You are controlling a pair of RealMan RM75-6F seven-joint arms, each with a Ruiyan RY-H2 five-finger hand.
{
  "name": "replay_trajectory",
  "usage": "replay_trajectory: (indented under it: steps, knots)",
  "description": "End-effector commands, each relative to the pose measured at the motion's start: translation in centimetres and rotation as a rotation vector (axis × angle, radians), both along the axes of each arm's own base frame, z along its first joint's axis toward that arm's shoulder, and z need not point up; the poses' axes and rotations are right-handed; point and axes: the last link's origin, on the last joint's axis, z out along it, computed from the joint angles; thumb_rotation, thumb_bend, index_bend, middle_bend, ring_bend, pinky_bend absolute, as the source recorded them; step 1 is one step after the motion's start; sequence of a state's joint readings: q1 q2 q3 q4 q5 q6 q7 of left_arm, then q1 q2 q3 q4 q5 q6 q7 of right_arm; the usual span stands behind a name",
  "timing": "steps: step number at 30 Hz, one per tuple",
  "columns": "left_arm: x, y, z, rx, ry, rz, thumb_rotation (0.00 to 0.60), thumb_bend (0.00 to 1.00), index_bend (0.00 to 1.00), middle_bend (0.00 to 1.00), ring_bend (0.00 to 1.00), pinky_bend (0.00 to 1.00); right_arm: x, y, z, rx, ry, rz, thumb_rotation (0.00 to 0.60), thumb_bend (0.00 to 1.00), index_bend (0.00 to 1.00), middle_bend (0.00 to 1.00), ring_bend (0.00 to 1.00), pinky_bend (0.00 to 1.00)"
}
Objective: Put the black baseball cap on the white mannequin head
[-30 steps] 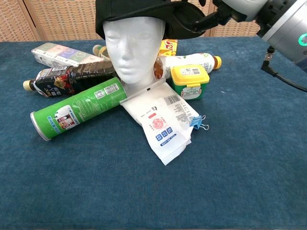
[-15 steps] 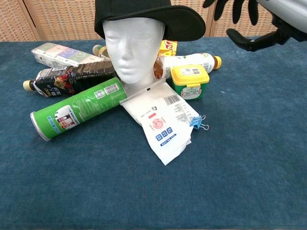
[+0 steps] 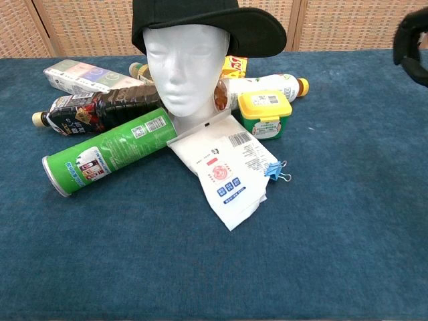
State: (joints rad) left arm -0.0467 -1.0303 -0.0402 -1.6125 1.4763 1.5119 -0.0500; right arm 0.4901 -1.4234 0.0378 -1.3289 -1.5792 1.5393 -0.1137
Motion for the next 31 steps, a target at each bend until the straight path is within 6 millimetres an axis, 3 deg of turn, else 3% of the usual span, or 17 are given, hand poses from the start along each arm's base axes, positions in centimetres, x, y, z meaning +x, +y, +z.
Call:
replay_trajectory:
  steps: [1,8,18,31]
  knots:
    - [-0.1,-0.3,-0.2,-0.001,-0.005,0.01,0.6,0.37,0.48,0.36,0.3,0.31,-1.9,0.9,0.8,0.02,0.023,-0.091,0.6,0.53,0.67,0.7,0.8,0.85]
    - [-0.5,-1.0,-0.7,0.027,-0.026,0.015,0.6,0.36,0.53,0.41,0.34,0.33,-4.8,2.8,2.2,0.05,0.055,-0.242,0.6,0.53,0.71,0.75,0.86,0.87]
    - [-0.8,-1.5,-1.7,0.037,-0.038,0.021,0.6,0.36,0.53,0.43,0.37,0.35,-8.7,6.0,4.8,-0.041,0.066,-0.43,0.6,0.53,0.72,0.76,0.87,0.88]
    - [-0.2,-1.1,-2.5,-0.014,-0.029,0.009,0.6,0.37,0.53,0.43,0.37,0.35,-9.3,7.6,5.0,-0.042,0.053,-0.457,0.6,0.53,0.72,0.76,0.87,0.88]
